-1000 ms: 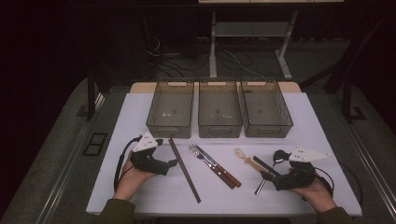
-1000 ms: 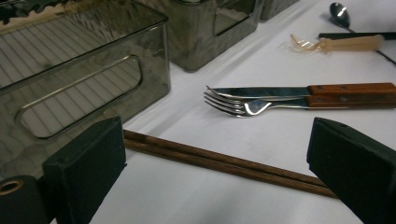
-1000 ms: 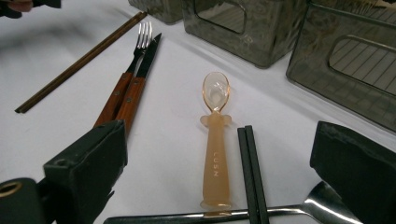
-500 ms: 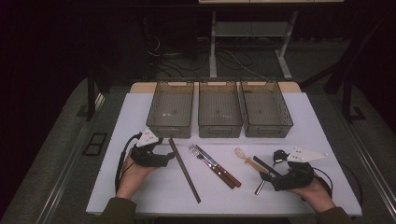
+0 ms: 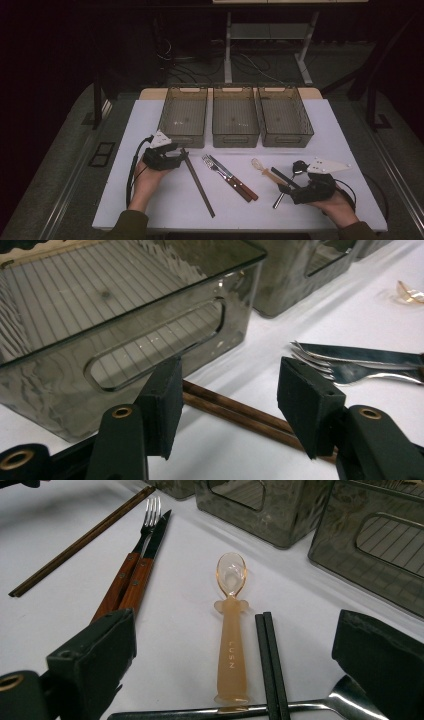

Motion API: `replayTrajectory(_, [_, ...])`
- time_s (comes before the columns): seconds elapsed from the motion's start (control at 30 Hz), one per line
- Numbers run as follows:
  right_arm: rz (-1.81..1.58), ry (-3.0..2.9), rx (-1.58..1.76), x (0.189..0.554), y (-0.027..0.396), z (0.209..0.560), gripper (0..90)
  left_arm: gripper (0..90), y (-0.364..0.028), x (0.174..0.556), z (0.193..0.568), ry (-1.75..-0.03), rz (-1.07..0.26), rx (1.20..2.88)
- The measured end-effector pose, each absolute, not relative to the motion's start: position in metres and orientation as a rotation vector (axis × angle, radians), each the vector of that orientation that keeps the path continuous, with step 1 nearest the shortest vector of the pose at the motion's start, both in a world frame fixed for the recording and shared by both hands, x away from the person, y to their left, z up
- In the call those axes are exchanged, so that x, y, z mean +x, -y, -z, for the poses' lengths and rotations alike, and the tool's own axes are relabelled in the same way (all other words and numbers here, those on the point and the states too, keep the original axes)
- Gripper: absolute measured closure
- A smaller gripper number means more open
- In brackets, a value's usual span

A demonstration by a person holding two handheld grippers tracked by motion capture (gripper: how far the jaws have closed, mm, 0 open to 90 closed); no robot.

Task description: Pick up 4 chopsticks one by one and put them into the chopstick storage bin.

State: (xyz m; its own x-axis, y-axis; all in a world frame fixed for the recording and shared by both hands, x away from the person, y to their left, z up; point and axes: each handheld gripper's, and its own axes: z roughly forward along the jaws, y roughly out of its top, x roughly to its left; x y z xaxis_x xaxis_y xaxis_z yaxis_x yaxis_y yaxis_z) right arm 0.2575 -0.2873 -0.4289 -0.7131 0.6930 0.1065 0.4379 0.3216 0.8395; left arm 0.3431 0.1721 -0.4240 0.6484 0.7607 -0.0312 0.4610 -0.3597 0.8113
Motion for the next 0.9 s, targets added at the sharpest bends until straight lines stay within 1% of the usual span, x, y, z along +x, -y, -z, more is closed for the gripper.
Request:
replayTrajectory(0.47, [-1.336, -2.313, 1.024, 0.258, 0.287, 0.429, 4.2, 43.8, -0.163, 0.360, 0.437, -1.089, -0.443, 2.070])
replayTrajectory(0.6, [-1.335, -2.314, 1.025, 0.258, 0.287, 0.429, 4.2, 44.5, -0.162, 0.360, 0.437, -1.108, -0.444, 2.055])
replayTrajectory(0.9, [-1.326, -2.311, 1.026, 0.257, 0.287, 0.429, 4.2, 44.3, -0.153, 0.355, 0.439, -1.113, -0.423, 2.124])
